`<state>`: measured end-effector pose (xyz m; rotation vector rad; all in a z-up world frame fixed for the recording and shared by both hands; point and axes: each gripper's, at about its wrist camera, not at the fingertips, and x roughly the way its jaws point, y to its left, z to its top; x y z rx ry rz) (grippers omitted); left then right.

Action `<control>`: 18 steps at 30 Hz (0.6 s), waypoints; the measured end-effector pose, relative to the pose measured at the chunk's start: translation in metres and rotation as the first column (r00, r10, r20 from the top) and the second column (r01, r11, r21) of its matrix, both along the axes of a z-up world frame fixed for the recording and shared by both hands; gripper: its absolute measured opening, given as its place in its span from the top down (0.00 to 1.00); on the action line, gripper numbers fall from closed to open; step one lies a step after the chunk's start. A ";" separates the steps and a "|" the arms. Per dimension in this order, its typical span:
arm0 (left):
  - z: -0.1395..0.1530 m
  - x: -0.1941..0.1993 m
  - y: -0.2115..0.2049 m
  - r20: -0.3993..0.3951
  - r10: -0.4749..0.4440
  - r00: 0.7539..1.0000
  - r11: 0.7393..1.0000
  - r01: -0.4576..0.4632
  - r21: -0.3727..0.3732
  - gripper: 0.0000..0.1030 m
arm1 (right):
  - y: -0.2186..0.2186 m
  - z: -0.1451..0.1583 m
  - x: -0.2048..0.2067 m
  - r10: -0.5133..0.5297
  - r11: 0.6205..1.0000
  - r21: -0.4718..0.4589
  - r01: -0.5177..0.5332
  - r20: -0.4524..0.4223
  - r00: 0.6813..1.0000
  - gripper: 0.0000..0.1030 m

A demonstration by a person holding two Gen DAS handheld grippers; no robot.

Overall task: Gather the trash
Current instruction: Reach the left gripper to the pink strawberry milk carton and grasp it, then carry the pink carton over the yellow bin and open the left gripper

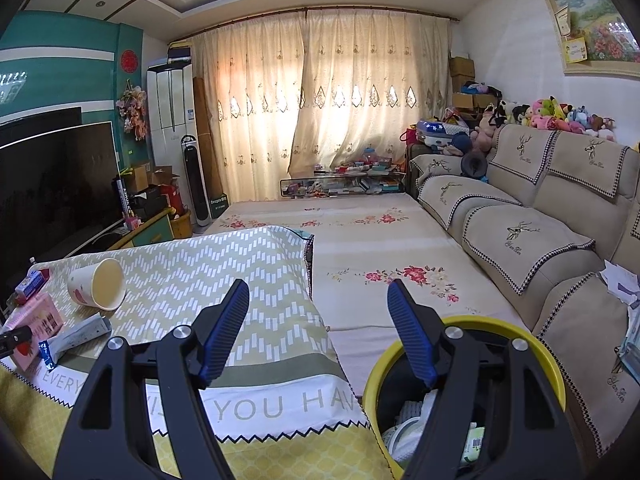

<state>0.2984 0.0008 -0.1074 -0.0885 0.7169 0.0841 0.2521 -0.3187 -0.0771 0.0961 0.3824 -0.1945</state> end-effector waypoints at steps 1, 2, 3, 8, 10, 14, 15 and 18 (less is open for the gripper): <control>0.003 -0.001 -0.001 0.014 0.001 1.000 1.000 -0.001 0.010 0.61 | -0.001 0.000 0.000 0.000 1.000 0.001 0.000 0.000 1.000 0.34; 0.005 -0.002 0.000 0.021 0.002 1.000 1.000 -0.002 0.010 0.61 | -0.001 0.000 0.000 -0.001 1.000 0.003 0.001 0.000 1.000 0.34; 0.008 -0.003 0.000 0.027 0.003 1.000 1.000 -0.003 0.007 0.61 | -0.002 0.000 0.000 -0.002 1.000 0.002 0.002 -0.002 1.000 0.34; 0.026 -0.013 0.003 0.081 0.006 0.997 1.000 -0.008 0.019 0.61 | -0.001 -0.002 0.002 -0.002 1.000 -0.004 0.002 -0.012 1.000 0.34; 0.032 -0.018 0.002 0.099 -0.003 0.995 1.000 0.001 0.024 0.61 | 0.000 -0.002 0.002 -0.003 1.000 -0.005 0.003 -0.011 1.000 0.34; 0.048 -0.030 -0.005 0.132 -0.037 0.991 0.999 0.034 0.026 0.61 | -0.003 0.001 -0.001 -0.021 1.000 0.004 0.021 0.015 1.000 0.34; 0.053 -0.034 -0.009 0.140 -0.052 0.989 0.999 0.050 0.022 0.61 | -0.004 0.001 -0.001 -0.025 1.000 0.008 0.024 0.015 1.000 0.34; 0.065 -0.041 -0.024 0.155 -0.097 0.983 0.995 0.095 0.021 0.61 | -0.007 0.002 -0.002 -0.033 0.999 0.018 0.033 0.019 0.999 0.34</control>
